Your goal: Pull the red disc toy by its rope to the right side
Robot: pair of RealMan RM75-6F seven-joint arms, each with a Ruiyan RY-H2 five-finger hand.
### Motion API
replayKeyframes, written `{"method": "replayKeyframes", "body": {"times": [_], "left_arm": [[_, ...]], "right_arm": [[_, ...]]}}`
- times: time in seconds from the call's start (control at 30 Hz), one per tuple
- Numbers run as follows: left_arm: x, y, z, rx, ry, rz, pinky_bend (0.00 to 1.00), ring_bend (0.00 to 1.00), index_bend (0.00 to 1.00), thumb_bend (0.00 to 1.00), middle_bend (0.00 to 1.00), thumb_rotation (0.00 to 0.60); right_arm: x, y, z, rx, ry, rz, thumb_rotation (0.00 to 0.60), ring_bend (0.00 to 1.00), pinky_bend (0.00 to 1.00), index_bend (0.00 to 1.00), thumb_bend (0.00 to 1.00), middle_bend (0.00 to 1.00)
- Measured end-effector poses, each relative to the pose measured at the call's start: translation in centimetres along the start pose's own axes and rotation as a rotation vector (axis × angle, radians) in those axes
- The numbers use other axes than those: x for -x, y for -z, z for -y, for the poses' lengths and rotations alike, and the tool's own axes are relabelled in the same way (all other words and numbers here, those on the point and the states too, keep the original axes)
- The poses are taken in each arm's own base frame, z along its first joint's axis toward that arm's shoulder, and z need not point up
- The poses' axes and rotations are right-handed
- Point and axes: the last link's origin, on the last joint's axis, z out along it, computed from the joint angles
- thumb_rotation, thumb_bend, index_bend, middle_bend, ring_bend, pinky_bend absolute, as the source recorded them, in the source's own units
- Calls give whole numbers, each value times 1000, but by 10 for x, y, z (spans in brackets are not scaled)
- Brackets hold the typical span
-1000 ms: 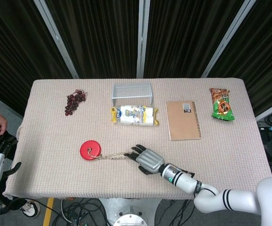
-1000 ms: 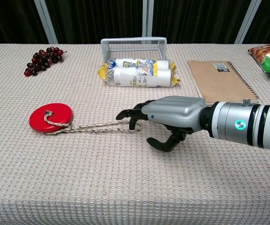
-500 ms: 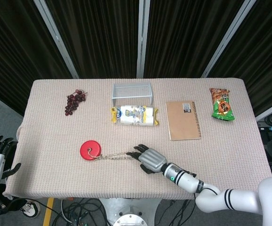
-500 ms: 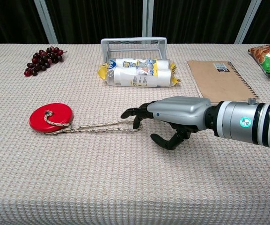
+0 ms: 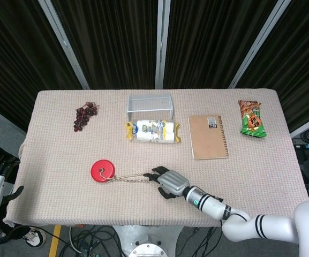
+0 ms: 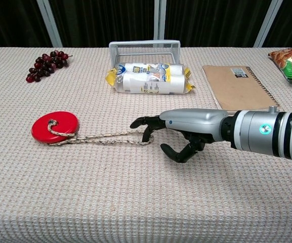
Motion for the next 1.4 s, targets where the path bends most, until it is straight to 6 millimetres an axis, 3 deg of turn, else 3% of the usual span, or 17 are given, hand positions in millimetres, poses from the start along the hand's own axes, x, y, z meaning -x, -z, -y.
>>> {"method": "replayKeyframes", "body": {"times": [0.57,1.13,1.4], "left_arm": [[2,1,1,-2,4,11,168,74,243,208,162,600],[2,1,2,-10,0,16,168,74,244,207,162,600],[1,2,3,-8,2,14,168,74,244,208,162,600]], "right_arm": [[-4,-2,-1,10,-51,7,600,108,0,0,696,631],[-7,0,-2,16,-70,3,600,133,0,0,718,644],[-18,5,-2,19,-96,-28,600,251,0,14,744,705]]}}
